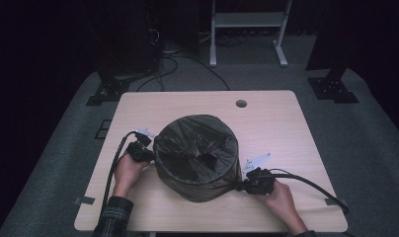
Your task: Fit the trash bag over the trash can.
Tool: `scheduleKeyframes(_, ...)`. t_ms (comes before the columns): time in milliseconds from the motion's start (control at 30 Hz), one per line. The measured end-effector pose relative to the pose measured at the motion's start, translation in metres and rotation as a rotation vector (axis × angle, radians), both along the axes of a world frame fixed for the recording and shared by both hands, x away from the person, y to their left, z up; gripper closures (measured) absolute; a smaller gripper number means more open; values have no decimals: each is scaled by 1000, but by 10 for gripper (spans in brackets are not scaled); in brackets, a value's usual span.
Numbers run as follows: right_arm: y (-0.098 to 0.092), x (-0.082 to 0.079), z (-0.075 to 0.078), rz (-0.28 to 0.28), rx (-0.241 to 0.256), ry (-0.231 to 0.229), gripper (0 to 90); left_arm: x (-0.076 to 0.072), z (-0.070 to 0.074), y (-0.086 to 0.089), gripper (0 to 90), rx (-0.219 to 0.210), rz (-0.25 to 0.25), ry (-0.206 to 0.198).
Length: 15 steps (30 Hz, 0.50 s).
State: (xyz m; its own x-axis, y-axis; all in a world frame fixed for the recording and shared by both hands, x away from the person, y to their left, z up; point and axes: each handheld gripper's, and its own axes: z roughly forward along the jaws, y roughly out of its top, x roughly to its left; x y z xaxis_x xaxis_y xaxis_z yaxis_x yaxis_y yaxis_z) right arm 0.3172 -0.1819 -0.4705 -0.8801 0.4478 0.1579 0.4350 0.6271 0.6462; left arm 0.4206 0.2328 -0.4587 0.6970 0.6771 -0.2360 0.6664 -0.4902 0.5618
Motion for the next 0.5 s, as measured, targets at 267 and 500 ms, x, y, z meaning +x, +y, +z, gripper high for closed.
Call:
scheduleKeyframes(267,-4,-3,5,7,25,-27,646,-5,11,7,537,-63,-13,-80)
scheduleKeyframes(500,-25,-10,36,-2,124,-78,283,-27,39,25,160,-127,-32,-213)
